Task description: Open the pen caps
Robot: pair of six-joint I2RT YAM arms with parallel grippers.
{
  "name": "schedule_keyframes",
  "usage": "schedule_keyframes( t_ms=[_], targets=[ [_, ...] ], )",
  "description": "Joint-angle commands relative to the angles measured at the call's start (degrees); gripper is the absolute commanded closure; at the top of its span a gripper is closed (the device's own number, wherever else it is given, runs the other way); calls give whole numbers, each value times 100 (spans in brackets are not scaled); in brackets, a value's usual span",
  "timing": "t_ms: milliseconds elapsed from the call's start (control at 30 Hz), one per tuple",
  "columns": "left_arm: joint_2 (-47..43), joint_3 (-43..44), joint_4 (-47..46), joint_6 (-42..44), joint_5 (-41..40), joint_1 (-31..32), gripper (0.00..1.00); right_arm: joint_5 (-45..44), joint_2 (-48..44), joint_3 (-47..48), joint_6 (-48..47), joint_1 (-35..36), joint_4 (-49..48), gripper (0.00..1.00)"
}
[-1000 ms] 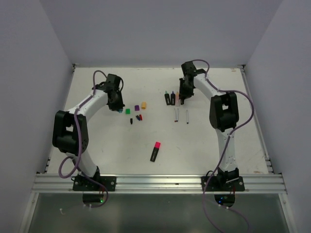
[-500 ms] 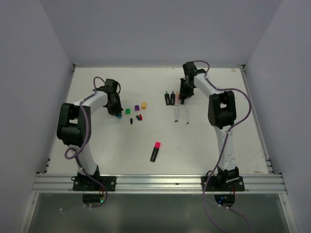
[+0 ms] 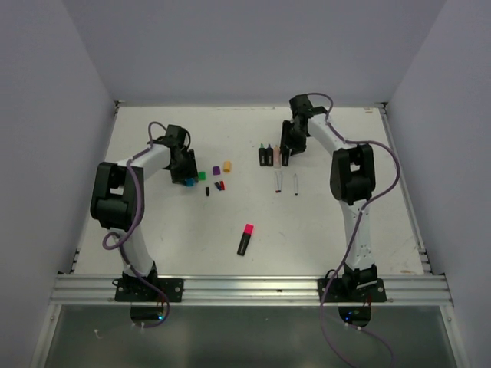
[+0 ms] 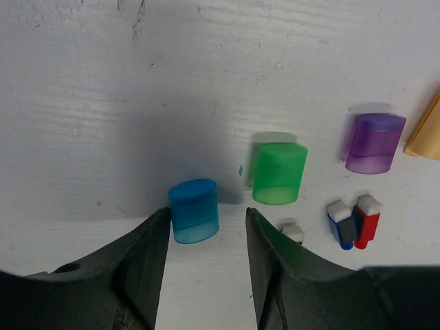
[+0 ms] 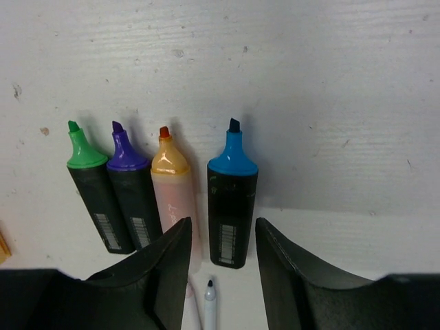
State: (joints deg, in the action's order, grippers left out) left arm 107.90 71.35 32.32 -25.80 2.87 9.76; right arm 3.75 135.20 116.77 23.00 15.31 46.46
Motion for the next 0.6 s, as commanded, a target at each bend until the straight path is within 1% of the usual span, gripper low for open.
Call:
schedule_keyframes(
  t_ms=[0,67,133,167,267,300,333,367,400,433,467,533,567],
  targets=[
    [-84,-34,-243,67,90,-27,48,-286,-915,-49,-103,16,240,52],
    [-128,-7,-235,67,82,-27,47,-479,-1302,-110,-260,77,634,50],
    [-190,-16,-217,58,82,-27,46,-559,-1644,-303,-515,279,812,49],
    [-216,-33,-226,49,99,-27,46,-525,-2098,-748,-542,366,821,48],
    [-365,-130,-261,5,91,-27,44,-463,-2855,-1610,-569,849,943,46],
    [-409,-156,-261,-21,82,-27,43,-402,-2980,-1788,-569,1147,1014,45],
    [-506,-218,-261,-39,64,-27,43,-210,-3121,-1981,-525,1280,1049,44],
    [-541,-236,-252,-65,55,-27,42,-16,-3235,-2418,-473,1421,1041,44],
    [-637,-271,-235,-91,55,-27,41,220,-3454,-2657,-411,1648,980,44],
    [-691,-332,-217,-109,47,-27,41,780,-3543,-2894,-324,1755,918,44],
    [-743,-376,-173,-144,-14,-27,40,933,-3683,-3262,-253,1982,822,44],
    [-945,-507,-155,-179,-59,-27,39,1049,-3763,-3502,-95,2238,751,44],
    [-1016,-569,-173,-197,-15,-18,36,979,-3790,-3616,-60,2431,768,44]
  ],
)
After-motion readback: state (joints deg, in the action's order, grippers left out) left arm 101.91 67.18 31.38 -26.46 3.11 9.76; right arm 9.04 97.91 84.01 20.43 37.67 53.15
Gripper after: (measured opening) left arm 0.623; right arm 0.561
